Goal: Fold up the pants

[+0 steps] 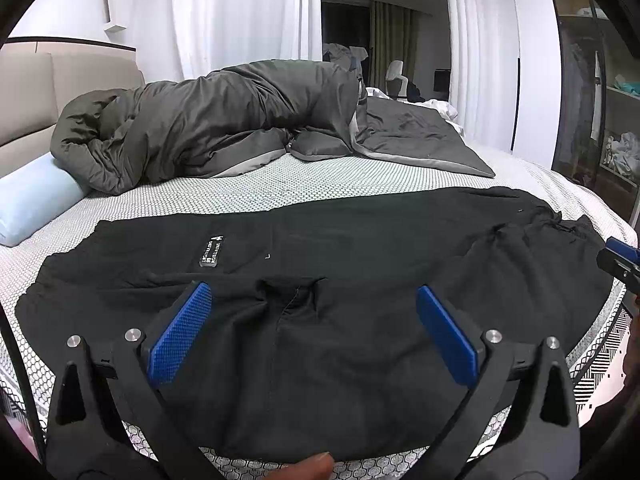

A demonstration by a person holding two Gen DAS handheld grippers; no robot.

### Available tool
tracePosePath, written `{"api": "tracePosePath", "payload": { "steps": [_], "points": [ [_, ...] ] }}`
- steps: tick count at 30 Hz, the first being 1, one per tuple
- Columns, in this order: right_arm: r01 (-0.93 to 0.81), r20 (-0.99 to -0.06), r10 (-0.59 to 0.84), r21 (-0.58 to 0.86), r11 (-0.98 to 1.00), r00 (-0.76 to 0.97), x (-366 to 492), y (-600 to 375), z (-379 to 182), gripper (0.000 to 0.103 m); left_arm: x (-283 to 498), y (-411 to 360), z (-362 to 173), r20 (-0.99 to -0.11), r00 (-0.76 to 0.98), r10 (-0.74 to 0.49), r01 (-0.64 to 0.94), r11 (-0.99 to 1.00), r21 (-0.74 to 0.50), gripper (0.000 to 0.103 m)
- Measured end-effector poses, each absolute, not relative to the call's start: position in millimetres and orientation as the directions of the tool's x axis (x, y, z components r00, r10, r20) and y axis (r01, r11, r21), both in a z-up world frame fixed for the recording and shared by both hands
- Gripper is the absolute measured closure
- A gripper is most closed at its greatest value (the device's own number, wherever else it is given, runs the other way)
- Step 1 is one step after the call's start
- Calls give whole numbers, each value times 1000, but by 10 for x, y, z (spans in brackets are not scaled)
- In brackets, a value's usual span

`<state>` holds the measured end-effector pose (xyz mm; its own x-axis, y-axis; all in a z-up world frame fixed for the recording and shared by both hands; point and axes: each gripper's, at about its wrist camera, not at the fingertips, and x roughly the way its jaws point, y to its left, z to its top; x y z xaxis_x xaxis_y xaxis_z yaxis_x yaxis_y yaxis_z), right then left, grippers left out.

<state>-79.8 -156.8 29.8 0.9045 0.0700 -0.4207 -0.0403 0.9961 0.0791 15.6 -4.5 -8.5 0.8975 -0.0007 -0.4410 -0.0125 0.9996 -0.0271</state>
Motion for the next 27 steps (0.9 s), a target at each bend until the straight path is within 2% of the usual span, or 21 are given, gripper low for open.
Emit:
{"api": "tracePosePath", "payload": {
  "steps": [8, 14, 18, 22, 24, 27],
  "points": [
    [-38, -431, 75, 93, 995, 899, -688, -1610, 350, 0, 104, -14, -48, -438, 899, -6, -17, 999, -48, 1],
    [-16, -495, 66, 104, 994, 866, -521, -1822, 414, 0, 71, 173, 26, -445, 895, 26, -43, 999, -28, 1],
    [28, -510, 54, 153, 988, 858, -426, -2096, 506, 0, 65, 380, 53, -448, 889, 95, -110, 994, -7, 1],
    [112, -529, 4, 187, 976, 849, -379, -2357, 472, 0, 75, 763, -29, -516, 841, 162, -215, 976, -45, 1],
    [120, -547, 29, 233, 965, 837, -385, -2490, 415, 0, 47, 970, -42, -531, 829, 176, -257, 963, -83, 1],
    [177, -588, -16, 217, 960, 809, -344, -2626, 345, 0, 5, 1230, -104, -558, 795, 237, -335, 939, -79, 1]
  ]
}}
